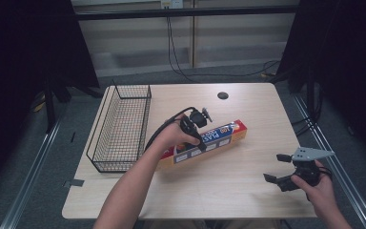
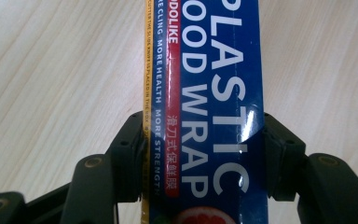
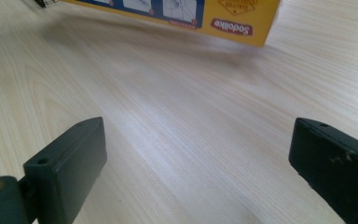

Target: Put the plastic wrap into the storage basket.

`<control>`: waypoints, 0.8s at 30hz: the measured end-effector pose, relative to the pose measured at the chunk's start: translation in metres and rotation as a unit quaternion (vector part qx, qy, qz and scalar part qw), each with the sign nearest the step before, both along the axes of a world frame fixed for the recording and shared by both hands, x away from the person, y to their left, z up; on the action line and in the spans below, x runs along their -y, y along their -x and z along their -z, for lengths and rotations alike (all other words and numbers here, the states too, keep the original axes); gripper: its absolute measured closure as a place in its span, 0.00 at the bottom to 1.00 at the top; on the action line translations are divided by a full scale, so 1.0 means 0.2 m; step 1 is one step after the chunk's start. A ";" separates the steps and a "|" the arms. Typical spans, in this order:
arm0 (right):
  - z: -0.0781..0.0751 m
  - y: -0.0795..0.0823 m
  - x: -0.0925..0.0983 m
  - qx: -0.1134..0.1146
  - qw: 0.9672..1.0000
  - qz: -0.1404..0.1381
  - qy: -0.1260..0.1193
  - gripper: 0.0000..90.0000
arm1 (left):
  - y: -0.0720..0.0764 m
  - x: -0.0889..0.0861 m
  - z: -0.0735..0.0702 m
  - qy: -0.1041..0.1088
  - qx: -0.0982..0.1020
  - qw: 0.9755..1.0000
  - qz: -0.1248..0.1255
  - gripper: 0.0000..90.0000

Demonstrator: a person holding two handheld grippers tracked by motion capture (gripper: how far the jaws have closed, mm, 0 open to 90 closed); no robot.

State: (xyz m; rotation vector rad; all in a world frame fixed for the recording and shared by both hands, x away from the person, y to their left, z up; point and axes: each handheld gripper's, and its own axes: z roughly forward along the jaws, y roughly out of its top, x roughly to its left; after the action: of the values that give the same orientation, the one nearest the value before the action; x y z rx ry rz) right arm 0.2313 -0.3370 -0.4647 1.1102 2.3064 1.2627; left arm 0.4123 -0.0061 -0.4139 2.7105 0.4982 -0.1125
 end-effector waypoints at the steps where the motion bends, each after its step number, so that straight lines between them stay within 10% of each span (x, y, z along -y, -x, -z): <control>1: 0.00 0.00 0.00 0.000 1.000 0.000 -0.001 0.04 | 0.00 -0.02 -0.03 -0.001 -0.002 1.000 -0.006 0.48; 24: 0.00 0.00 -0.02 -0.001 1.000 -0.003 0.001 0.04 | -0.02 -0.24 -0.24 -0.001 0.014 0.997 -0.075 0.48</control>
State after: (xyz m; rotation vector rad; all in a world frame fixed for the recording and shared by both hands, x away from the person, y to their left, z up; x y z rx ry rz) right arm 0.2321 -0.3336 -0.4651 1.1044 2.3147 1.2614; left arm 0.4171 0.0420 -0.3663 2.6616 0.6911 -0.0341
